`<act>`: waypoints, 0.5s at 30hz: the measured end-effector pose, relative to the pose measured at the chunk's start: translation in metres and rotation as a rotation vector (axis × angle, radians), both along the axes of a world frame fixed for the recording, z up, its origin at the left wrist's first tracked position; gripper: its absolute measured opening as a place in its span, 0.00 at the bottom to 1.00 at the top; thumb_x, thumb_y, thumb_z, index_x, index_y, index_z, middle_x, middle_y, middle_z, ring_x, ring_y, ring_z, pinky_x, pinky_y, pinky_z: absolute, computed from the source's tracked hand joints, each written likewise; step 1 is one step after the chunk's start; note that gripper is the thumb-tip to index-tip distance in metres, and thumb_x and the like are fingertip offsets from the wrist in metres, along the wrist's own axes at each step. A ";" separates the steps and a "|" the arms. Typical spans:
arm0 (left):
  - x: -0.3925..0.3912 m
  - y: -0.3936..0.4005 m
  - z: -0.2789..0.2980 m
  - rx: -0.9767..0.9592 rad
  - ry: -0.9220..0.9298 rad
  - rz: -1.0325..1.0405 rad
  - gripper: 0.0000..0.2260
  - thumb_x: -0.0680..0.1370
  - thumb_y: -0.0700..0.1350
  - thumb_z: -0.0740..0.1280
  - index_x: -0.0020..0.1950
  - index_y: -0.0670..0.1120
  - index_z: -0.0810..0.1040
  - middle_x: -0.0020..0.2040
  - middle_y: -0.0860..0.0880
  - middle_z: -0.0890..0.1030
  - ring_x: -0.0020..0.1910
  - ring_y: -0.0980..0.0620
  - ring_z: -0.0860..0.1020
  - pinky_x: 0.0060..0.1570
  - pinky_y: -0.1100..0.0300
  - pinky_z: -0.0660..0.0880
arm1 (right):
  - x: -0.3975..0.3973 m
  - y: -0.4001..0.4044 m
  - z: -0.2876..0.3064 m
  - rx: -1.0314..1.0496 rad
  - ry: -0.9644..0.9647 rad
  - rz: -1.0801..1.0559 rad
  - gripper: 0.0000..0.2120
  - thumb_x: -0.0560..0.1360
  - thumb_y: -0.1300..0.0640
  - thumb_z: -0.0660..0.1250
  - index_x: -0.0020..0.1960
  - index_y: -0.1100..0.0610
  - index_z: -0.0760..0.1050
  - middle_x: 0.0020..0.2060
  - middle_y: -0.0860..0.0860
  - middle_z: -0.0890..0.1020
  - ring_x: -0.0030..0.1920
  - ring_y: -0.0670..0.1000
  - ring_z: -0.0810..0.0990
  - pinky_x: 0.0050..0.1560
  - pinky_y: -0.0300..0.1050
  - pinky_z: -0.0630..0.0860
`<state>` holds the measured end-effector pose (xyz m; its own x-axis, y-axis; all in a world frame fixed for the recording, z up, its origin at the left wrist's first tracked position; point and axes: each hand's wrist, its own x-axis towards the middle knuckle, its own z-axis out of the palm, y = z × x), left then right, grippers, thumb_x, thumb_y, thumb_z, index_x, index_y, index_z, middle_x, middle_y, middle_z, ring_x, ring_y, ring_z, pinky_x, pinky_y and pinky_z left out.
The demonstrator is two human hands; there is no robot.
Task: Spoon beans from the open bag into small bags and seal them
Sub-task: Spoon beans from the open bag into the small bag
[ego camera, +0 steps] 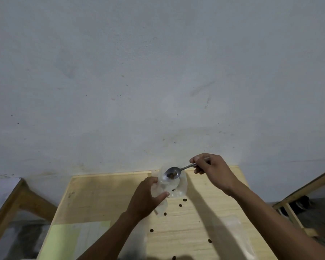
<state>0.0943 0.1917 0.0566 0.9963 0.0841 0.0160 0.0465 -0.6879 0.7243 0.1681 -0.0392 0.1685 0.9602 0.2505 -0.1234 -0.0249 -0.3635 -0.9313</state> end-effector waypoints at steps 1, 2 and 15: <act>0.001 -0.003 0.003 -0.023 -0.006 -0.003 0.19 0.69 0.55 0.76 0.54 0.56 0.72 0.49 0.61 0.76 0.50 0.60 0.75 0.47 0.73 0.67 | -0.004 0.004 0.002 -0.062 -0.060 0.040 0.09 0.80 0.56 0.64 0.49 0.57 0.82 0.39 0.49 0.84 0.37 0.46 0.82 0.42 0.38 0.77; 0.001 -0.004 0.006 -0.048 -0.012 0.001 0.18 0.69 0.54 0.76 0.54 0.55 0.73 0.50 0.59 0.78 0.49 0.61 0.75 0.45 0.74 0.67 | -0.005 0.007 0.004 -0.095 -0.112 0.058 0.08 0.80 0.55 0.65 0.49 0.55 0.82 0.40 0.48 0.84 0.38 0.45 0.83 0.42 0.36 0.76; -0.038 0.030 -0.007 -0.255 -0.017 0.226 0.20 0.68 0.58 0.77 0.54 0.53 0.76 0.49 0.56 0.82 0.49 0.58 0.80 0.51 0.58 0.78 | 0.004 -0.022 -0.071 0.312 0.161 -0.427 0.11 0.82 0.56 0.62 0.47 0.63 0.76 0.32 0.56 0.75 0.29 0.50 0.75 0.36 0.44 0.73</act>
<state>0.0565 0.2222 0.0497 0.9518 0.3063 -0.0177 0.1637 -0.4580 0.8738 0.1721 -0.0610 0.0979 0.9596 -0.1088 -0.2594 -0.2607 0.0027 -0.9654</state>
